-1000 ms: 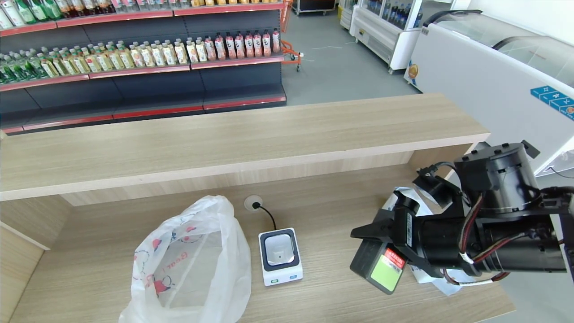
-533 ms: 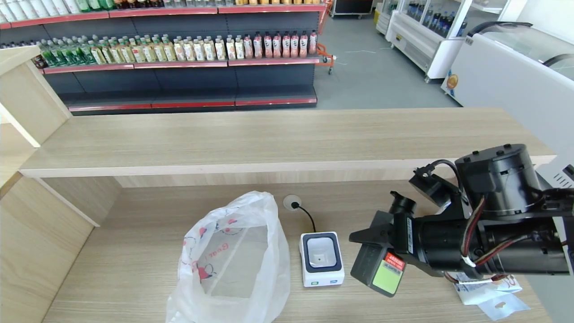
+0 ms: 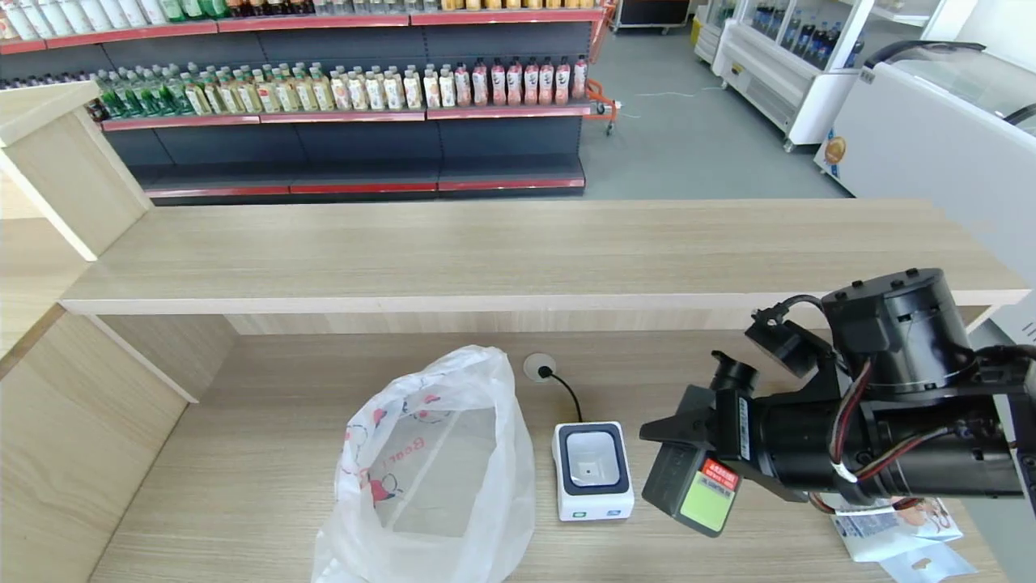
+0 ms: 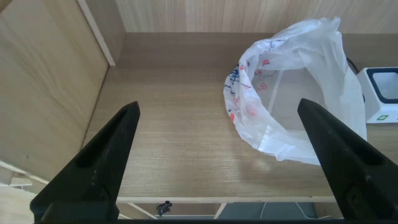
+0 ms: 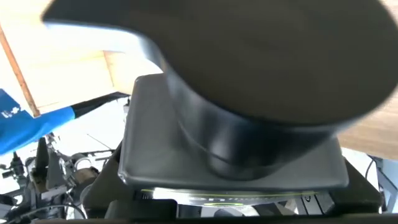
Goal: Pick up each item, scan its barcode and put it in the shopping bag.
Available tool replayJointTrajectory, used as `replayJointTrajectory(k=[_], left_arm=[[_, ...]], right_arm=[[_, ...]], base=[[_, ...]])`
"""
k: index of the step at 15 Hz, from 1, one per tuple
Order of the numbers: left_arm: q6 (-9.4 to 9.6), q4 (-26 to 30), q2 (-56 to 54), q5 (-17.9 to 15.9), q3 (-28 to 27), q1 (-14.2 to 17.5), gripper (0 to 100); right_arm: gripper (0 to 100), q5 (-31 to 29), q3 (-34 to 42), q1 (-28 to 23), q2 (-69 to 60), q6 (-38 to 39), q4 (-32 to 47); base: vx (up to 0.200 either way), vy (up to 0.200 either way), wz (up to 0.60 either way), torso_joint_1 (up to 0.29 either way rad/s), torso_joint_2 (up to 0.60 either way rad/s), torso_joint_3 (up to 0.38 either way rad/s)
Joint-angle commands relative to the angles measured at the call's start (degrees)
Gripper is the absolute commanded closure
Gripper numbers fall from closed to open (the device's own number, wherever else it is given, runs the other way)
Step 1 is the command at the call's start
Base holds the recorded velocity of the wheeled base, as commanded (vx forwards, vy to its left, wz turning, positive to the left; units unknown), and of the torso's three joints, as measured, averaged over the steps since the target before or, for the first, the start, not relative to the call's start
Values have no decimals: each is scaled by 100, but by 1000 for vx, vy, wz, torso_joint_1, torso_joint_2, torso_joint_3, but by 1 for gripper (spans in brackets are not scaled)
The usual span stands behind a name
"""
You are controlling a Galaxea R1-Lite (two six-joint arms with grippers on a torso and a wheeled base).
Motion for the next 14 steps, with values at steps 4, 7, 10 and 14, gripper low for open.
replayJointTrajectory(k=[4,7,10,14], left_arm=[[0,2,-2,3,1,-4,0],[0,2,-2,3,1,-4,0],[0,2,-2,3,1,-4,0],[0,2,-2,3,1,-4,0]], right_arm=[[100,-146,113,-143,136,-162,-17],[100,-154,350,-345,549,-479,-35],[100,-260,333,-600,936,-540,-35],[100,-216,122,-899,1358,-487,-290]], base=[[0,0,0,0,0,0],[0,0,0,0,0,0],[0,0,0,0,0,0],[0,0,0,0,0,0]])
